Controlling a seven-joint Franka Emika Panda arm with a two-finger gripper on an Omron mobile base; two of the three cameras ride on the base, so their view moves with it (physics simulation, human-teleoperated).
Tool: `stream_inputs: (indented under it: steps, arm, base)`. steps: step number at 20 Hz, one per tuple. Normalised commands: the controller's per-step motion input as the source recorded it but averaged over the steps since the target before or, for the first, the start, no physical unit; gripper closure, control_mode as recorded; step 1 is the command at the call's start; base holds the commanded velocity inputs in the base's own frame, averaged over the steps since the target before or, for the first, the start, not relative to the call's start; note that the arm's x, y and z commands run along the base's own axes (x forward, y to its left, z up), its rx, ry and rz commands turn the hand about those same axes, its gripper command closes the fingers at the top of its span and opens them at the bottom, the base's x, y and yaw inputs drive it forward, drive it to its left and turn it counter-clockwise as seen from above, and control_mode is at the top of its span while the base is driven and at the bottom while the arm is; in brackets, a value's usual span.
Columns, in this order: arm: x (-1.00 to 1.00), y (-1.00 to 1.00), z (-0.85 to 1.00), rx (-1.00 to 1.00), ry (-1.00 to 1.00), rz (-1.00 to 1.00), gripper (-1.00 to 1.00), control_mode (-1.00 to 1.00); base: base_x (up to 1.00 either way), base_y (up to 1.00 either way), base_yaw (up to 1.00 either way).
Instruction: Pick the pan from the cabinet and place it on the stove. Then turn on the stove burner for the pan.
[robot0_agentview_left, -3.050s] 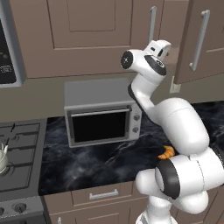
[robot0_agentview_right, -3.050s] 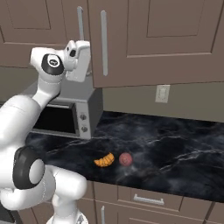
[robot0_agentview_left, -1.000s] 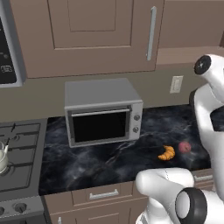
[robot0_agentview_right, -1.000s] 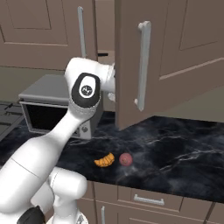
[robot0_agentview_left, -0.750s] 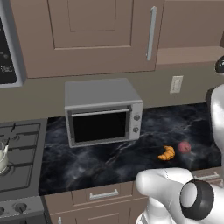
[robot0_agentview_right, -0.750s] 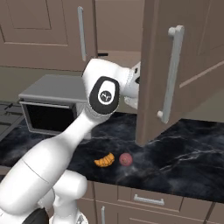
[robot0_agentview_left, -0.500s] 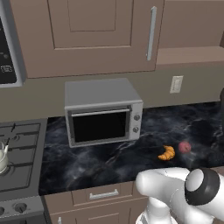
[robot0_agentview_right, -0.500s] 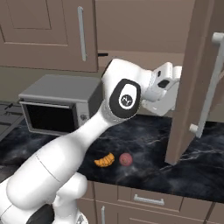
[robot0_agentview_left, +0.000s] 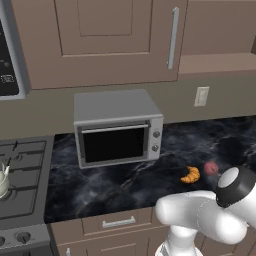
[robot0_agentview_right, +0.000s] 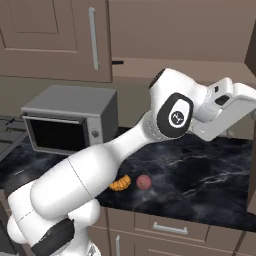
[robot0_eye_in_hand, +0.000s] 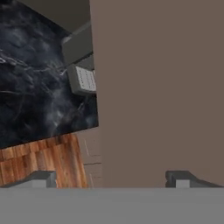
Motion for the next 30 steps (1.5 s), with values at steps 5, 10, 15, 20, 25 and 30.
stream_inputs:
  steps: [5, 10, 15, 20, 25, 30]
  arm:
    - [0.07, -0.03, 0.02, 0.01, 0.01, 0.00, -1.00, -1.00]
    - [-0.04, 0.64, 0.04, 0.00, -0.09, 0.00, -1.00, -1.00]
    - [-0.14, 0.95, 0.00, 0.00, -0.14, 0.00, -1.00, -1.00]
    - [-0.29, 0.81, 0.01, 0.00, -0.20, 0.00, -1.00, -1.00]
    - [-0.30, 0.88, 0.07, 0.00, -0.24, 0.00, -1.00, -1.00]
    - [-0.17, 1.00, 0.07, 0.00, -0.24, 0.01, -1.00, -1.00]
  base:
    - [0.00, 0.00, 0.00]
    - [0.00, 0.00, 0.00]
    - [0.00, 0.00, 0.00]
    - [0.00, 0.00, 0.00]
    - [0.00, 0.00, 0.00]
    - [0.00, 0.00, 0.00]
